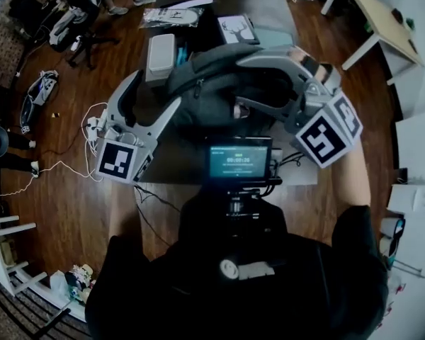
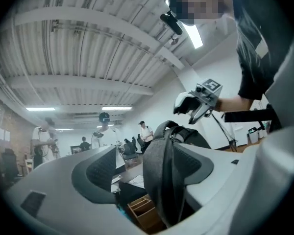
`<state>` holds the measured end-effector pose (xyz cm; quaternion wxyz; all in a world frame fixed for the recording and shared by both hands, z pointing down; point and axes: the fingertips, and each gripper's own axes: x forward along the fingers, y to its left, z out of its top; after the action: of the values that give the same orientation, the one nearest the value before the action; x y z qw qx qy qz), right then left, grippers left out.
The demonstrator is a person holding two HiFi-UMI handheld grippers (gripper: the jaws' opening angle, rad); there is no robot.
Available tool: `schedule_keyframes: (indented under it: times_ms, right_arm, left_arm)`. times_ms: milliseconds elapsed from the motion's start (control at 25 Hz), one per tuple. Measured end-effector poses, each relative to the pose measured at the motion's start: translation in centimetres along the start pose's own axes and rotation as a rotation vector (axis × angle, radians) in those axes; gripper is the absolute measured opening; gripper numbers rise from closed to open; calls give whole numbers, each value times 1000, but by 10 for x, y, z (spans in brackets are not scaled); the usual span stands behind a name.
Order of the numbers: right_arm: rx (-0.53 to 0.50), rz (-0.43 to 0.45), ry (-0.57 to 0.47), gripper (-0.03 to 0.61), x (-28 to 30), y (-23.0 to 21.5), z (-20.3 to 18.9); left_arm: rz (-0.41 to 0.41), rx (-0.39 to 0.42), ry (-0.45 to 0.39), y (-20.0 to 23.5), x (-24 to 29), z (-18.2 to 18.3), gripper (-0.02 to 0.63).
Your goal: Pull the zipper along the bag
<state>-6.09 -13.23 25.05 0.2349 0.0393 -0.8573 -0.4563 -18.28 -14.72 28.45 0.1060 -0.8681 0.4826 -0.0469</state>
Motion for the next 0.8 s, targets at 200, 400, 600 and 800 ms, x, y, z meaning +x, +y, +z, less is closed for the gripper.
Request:
schedule_keyframes:
  times_ms: [200, 400, 600, 800]
  right_arm:
    - [-251, 237, 36, 216, 76, 20, 1]
    - [-366, 345, 72, 216, 85, 29, -1]
    - [-441, 384, 135, 157, 93, 35, -8]
    - [-333, 371, 121, 92, 88, 31, -8]
  left_arm:
    - [-127, 54, 42, -12, -2, -17, 370]
    - [-206, 116, 132, -27, 11, -17, 370]
    - [-361, 119, 167, -26, 27, -31, 382]
    - [-448, 92, 90, -34, 34, -34, 359]
